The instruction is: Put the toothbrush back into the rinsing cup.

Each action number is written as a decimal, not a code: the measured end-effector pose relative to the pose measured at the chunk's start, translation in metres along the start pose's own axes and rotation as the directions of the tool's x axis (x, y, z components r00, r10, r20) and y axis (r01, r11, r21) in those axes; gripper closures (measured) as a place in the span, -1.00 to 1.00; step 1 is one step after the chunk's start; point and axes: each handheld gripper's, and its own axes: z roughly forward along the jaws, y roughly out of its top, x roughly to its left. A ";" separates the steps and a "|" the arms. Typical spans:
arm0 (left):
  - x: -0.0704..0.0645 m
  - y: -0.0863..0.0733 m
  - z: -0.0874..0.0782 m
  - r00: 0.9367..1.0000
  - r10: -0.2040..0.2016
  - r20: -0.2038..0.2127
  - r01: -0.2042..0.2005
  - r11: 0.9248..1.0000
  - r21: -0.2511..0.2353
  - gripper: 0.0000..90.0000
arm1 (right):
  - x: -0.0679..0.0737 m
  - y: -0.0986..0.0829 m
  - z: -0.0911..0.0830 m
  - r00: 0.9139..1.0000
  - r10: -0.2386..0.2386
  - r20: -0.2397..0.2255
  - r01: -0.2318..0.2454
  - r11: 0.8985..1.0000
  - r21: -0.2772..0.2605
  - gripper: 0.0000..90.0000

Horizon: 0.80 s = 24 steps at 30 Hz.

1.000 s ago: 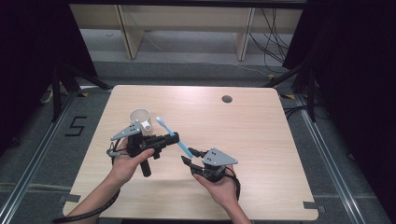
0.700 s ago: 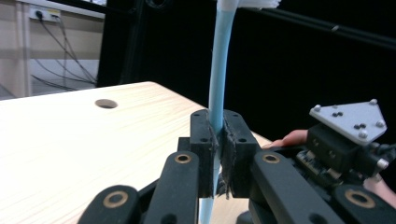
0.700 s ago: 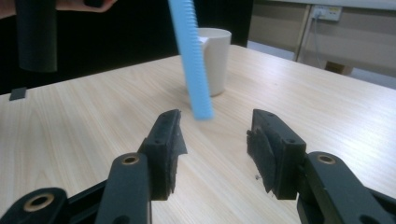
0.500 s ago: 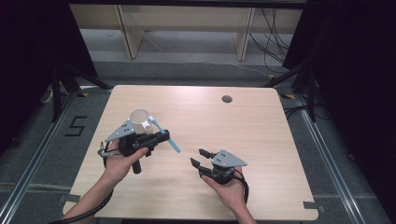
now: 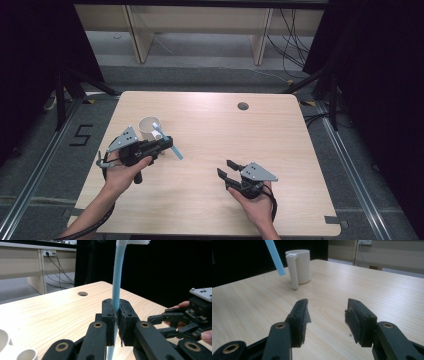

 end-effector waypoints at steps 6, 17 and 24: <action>0.001 0.004 -0.002 1.000 0.026 -0.014 -0.026 1.000 -0.008 0.85 | -0.008 -0.005 -0.005 1.000 0.001 0.023 -0.001 1.000 -0.010 0.17; 0.004 0.005 -0.006 0.997 0.052 -0.052 -0.051 0.998 0.024 0.86 | -0.019 -0.007 -0.016 0.997 0.000 0.072 0.001 1.000 -0.009 0.16; 0.005 0.010 -0.011 0.995 0.065 -0.071 -0.064 0.998 0.018 0.86 | -0.020 -0.008 -0.017 0.996 0.019 0.086 -0.019 1.000 -0.006 0.16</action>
